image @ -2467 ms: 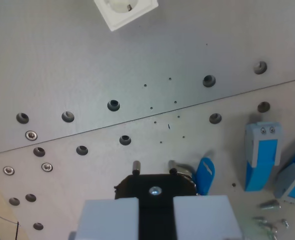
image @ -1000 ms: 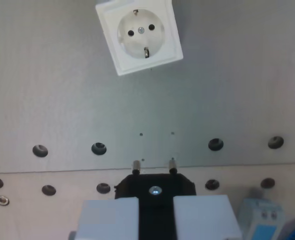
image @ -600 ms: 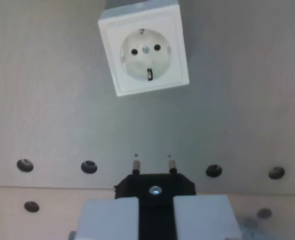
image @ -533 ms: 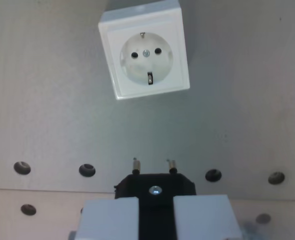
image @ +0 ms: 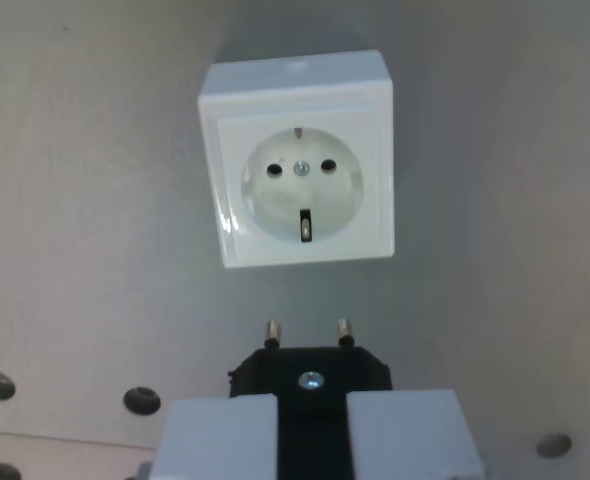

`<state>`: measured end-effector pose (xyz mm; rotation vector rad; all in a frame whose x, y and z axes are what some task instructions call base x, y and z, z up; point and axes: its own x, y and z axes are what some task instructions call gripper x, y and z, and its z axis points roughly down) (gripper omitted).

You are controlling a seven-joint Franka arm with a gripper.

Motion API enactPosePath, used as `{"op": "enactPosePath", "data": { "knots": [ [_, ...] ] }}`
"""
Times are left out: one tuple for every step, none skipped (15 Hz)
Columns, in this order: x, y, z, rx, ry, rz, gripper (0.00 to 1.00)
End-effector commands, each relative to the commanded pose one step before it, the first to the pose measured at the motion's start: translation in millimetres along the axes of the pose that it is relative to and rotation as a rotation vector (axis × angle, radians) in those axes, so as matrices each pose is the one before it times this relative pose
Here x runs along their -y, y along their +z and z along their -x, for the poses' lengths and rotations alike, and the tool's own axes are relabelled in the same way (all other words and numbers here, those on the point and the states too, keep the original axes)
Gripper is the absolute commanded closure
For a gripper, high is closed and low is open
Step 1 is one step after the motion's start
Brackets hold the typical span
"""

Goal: Move above the white socket

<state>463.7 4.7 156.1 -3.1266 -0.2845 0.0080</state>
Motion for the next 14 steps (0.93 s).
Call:
{"op": "enactPosePath", "data": {
  "knots": [
    [-0.61,13.09,-9.40,-0.0231,-0.1249,0.05417,1.00],
    [-0.21,3.70,-1.48,0.0062,-0.0047,-0.00019,1.00],
    [-0.21,3.45,-1.39,0.0023,-0.0005,0.00058,1.00],
    [-0.21,3.20,-1.29,0.0046,-0.0028,0.00039,1.00],
    [-0.20,2.96,-1.19,0.0003,-0.0020,-0.00092,1.00],
    [-0.18,2.74,-1.05,0.0009,-0.0005,-0.00071,1.00],
    [-0.16,2.53,-0.91,0.0007,0.0011,0.00058,1.00],
    [-0.14,2.29,-0.81,-0.0005,0.0001,-0.00064,1.00],
    [-0.12,2.05,-0.72,0.0017,0.0002,-0.00312,1.00],
    [-0.10,1.78,-0.64,-0.0002,0.0007,-0.00362,1.00],
    [-0.08,1.54,-0.57,-0.0002,0.0019,-0.00271,1.00],
    [-0.07,1.31,-0.50,0.0002,0.0017,-0.00100,1.00],
    [-0.06,1.13,-0.42,0.0012,0.0050,0.00040,1.00],
    [-0.05,0.95,-0.33,0.0009,0.0039,0.00062,1.00]
  ]
}}
